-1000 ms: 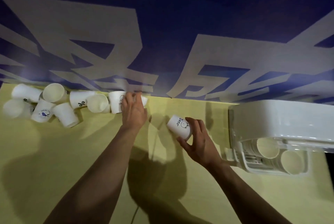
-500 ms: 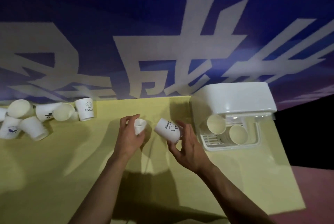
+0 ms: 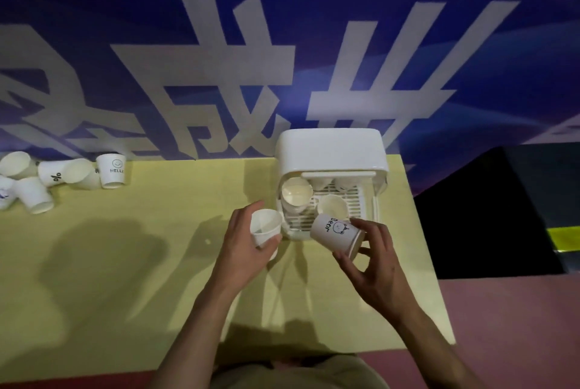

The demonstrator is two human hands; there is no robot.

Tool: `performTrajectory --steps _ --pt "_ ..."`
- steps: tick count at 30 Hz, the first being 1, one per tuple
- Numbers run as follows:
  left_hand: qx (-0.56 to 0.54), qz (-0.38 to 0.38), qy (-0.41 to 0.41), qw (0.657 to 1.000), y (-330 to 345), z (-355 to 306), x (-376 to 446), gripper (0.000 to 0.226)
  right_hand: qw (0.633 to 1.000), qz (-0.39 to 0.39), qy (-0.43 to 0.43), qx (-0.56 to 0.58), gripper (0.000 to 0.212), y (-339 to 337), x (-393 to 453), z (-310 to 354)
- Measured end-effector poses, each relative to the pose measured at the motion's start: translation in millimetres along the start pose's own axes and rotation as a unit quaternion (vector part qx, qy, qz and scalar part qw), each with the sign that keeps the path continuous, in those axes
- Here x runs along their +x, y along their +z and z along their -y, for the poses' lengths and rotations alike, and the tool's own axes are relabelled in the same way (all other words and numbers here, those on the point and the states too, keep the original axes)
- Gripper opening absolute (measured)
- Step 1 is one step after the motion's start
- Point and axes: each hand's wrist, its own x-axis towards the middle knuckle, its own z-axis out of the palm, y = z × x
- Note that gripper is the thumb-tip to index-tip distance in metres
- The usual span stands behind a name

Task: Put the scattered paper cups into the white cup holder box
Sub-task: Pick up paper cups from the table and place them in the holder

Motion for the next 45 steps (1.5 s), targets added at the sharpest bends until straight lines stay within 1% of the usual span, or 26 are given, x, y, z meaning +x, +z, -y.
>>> performTrajectory --steps 3,7,9,11,14,19,24,28,31,34,39,42,45 --pt "-0.014 0.011 0.019 1.0 38.1 -24.6 -15.5 0.065 1.0 -0.021 0.004 -0.014 0.071 -32.8 -7.7 -32.1" --pt "-0.018 0.006 0.034 0.999 93.7 -50.2 -29.3 0.062 0.999 -0.03 -0.002 -0.043 0.07 -63.9 -5.2 -75.2" --pt "0.005 0.017 0.034 0.999 116.6 -59.1 -33.8 0.062 0.997 -0.023 -0.01 -0.066 0.067 -70.5 3.1 -90.6" --pt "0.041 0.031 0.032 0.998 136.0 -65.5 -36.3 0.067 0.997 -0.013 -0.015 -0.081 0.065 -72.9 13.4 -103.4" --pt "0.067 0.038 0.012 0.997 155.4 -72.7 -36.3 0.072 0.995 0.005 -0.04 -0.086 0.066 -71.4 32.1 -121.6" --pt "0.074 0.046 0.014 0.996 167.2 -77.8 -31.5 0.078 0.987 0.06 -0.056 -0.135 0.078 -61.7 59.8 -141.7" --pt "0.08 -0.002 0.037 0.996 163.6 -82.0 -18.7 0.071 0.974 0.109 -0.075 -0.184 0.087 -44.2 85.8 -152.0" --pt "0.077 -0.026 0.051 0.995 160.6 -87.0 -11.2 0.065 0.961 0.139 -0.095 -0.22 0.088 -28.5 100.1 -161.8" --pt "0.072 -0.033 0.056 0.995 162.7 -92.8 -4.5 0.064 0.953 0.15 -0.085 -0.251 0.084 -20.0 109.3 -170.9" --pt "0.064 -0.037 0.068 0.995 165.8 -100.6 3.7 0.063 0.95 0.154 -0.089 -0.256 0.085 -17.7 115.4 -177.1" --pt "0.065 -0.018 0.095 0.993 179.4 -117.4 16.1 0.063 0.959 0.162 -0.091 -0.214 0.092 -27.8 111.1 -183.4" --pt "0.075 -0.004 0.103 0.992 191.7 -124.6 24.3 0.066 0.972 0.131 -0.095 -0.172 0.089 -45.2 95.8 -188.6" --pt "0.098 0.006 0.098 0.99 205.4 -126.7 33.0 0.069 0.978 0.095 -0.083 -0.165 0.084 -65.1 78.0 -191.1"
